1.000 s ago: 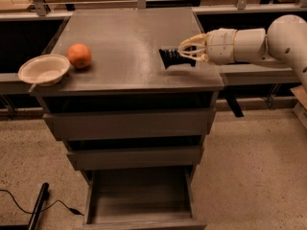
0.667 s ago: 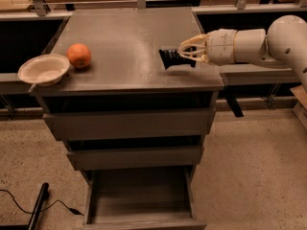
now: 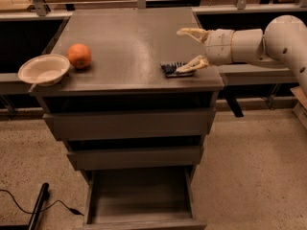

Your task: Pick rxbar blueberry from bottom drawer and place on counter

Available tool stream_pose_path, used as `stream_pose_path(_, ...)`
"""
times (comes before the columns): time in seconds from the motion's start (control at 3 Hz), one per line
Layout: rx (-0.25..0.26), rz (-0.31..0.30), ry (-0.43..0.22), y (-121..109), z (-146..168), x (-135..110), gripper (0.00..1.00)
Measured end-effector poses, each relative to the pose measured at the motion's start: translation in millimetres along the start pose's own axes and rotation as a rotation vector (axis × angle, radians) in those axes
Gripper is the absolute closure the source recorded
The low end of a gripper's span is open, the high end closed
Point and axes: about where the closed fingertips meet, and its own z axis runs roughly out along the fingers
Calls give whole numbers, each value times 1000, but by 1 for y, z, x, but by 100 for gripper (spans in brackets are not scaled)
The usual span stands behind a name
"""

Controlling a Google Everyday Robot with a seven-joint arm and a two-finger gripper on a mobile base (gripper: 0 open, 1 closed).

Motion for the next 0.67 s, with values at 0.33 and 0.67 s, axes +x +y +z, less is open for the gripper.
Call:
stream_pose_path(0.33, -1, 0, -2, 0, 1, -1, 0)
stream_pose_path(0.67, -1, 0, -2, 0, 1, -1, 0)
